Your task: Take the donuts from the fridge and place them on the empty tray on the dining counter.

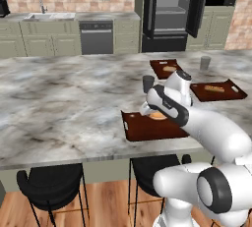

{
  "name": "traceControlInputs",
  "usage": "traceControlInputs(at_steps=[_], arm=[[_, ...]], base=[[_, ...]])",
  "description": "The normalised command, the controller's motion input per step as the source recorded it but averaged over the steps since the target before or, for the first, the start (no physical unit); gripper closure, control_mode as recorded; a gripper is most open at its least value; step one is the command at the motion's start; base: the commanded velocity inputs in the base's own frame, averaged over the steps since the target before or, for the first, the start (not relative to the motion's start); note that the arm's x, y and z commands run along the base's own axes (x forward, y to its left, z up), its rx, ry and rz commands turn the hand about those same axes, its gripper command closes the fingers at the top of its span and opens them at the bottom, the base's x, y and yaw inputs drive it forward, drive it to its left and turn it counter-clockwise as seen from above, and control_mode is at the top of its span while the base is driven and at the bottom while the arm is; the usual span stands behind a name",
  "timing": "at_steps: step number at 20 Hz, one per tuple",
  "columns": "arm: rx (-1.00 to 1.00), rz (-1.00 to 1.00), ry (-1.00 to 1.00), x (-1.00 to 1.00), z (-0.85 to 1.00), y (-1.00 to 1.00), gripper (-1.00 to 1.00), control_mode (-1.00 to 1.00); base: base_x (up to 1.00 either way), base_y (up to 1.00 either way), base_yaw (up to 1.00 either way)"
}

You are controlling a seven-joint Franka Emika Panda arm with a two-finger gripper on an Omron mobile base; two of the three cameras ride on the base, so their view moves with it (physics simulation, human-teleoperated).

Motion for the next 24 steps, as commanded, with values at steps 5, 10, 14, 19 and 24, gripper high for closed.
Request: traceControlInputs(at_steps=[5, 10, 14, 19, 24], arm=[[0.0, 0.0, 0.0, 0.15, -0.27, 0.0, 1.0, -1.0], [0.0, 0.0, 0.0, 0.14, -0.36, 0.15, 1.0, -1.0], [0.0, 0.0, 0.0, 0.19, -0.23, 0.27, 1.0, -1.0], [0.0, 0.0, 0.0, 0.21, -0.27, 0.07, 1.0, -1.0], [0.0, 0.0, 0.0, 0.23, -0.27, 0.0, 1.0, -1.0]], base=[[0.0, 0.0, 0.0], [0.0, 0.0, 0.0], [0.0, 0.0, 0.0], [0.0, 0.0, 0.0], [0.0, 0.0, 0.0]])
